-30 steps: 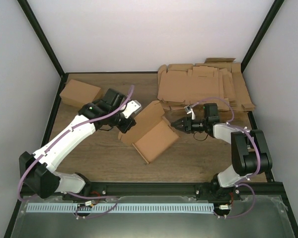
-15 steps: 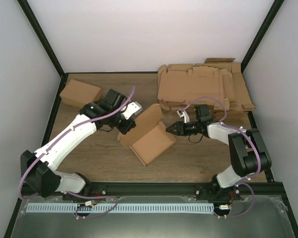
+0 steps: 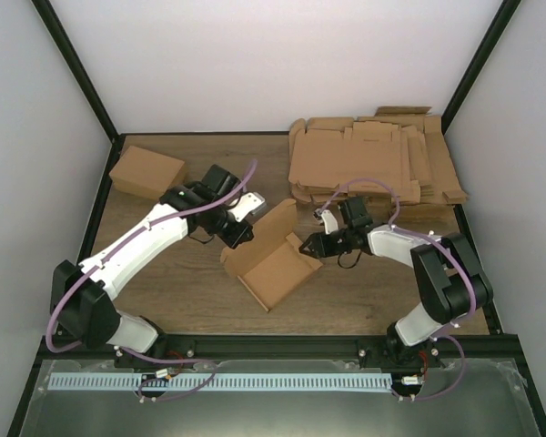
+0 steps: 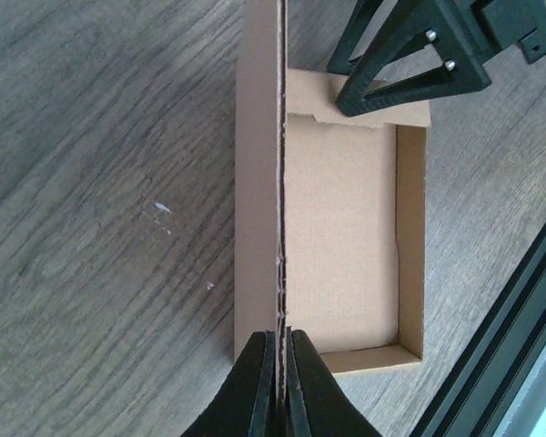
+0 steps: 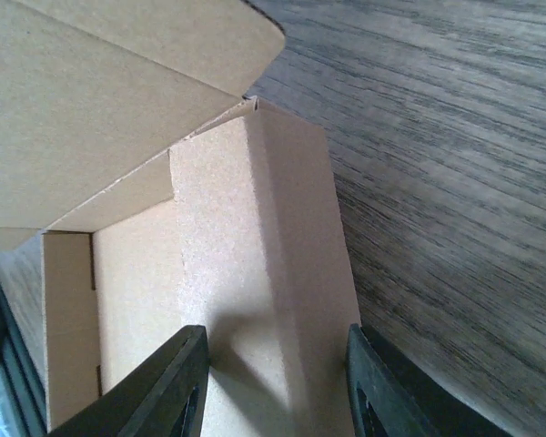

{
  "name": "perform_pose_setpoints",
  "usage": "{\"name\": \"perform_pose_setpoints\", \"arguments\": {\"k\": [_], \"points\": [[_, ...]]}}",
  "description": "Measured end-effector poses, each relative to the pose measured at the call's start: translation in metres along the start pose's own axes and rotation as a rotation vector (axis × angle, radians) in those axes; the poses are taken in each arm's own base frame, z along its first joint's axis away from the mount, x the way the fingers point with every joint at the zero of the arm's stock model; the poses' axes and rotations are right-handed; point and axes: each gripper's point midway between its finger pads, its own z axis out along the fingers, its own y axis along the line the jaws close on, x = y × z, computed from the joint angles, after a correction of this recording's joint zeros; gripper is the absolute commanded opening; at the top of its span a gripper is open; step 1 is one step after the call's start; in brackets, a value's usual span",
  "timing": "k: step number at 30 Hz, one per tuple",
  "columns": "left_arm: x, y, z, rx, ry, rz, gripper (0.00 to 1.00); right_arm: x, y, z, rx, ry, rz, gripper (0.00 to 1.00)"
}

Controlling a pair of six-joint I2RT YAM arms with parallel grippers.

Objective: Fold the paper box

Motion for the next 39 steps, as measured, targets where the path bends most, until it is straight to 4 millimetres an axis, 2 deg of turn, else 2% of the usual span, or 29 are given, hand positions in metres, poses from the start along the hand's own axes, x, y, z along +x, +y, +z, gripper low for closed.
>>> {"name": "perform_pose_setpoints", "arguments": {"k": [6, 15, 19, 24, 26, 33, 37, 39], "points": [[0.001, -0.004, 0.004, 0.019, 0.012, -0.012, 0.04, 0.004, -0.002, 0.012, 0.096, 0.035, -0.061, 0.44], [-0.002, -0.011, 0.006, 0.047, 0.01, -0.017, 0.04, 0.01, -0.011, 0.024, 0.298, 0.054, -0.157, 0.36], [-0.002, -0.013, 0.005, 0.055, 0.009, -0.025, 0.04, 0.009, -0.015, 0.03, 0.382, 0.062, -0.191, 0.27], [-0.003, -0.011, 0.005, 0.046, 0.011, -0.026, 0.04, 0.011, -0.016, 0.032, 0.502, 0.061, -0.248, 0.03], [-0.003, -0.01, 0.005, 0.037, 0.011, -0.024, 0.05, 0.013, -0.014, 0.033, 0.532, 0.061, -0.271, 0.01], [-0.01, -0.008, 0.002, 0.027, -0.009, -0.017, 0.08, 0.012, -0.012, 0.028, 0.645, 0.025, -0.316, 0.02], [-0.012, -0.009, 0.001, 0.026, -0.018, -0.016, 0.08, 0.011, -0.011, 0.024, 0.701, 0.006, -0.33, 0.32], [-0.014, -0.009, 0.001, 0.029, -0.024, -0.016, 0.09, 0.014, -0.01, 0.024, 0.708, 0.009, -0.335, 0.4]]}}
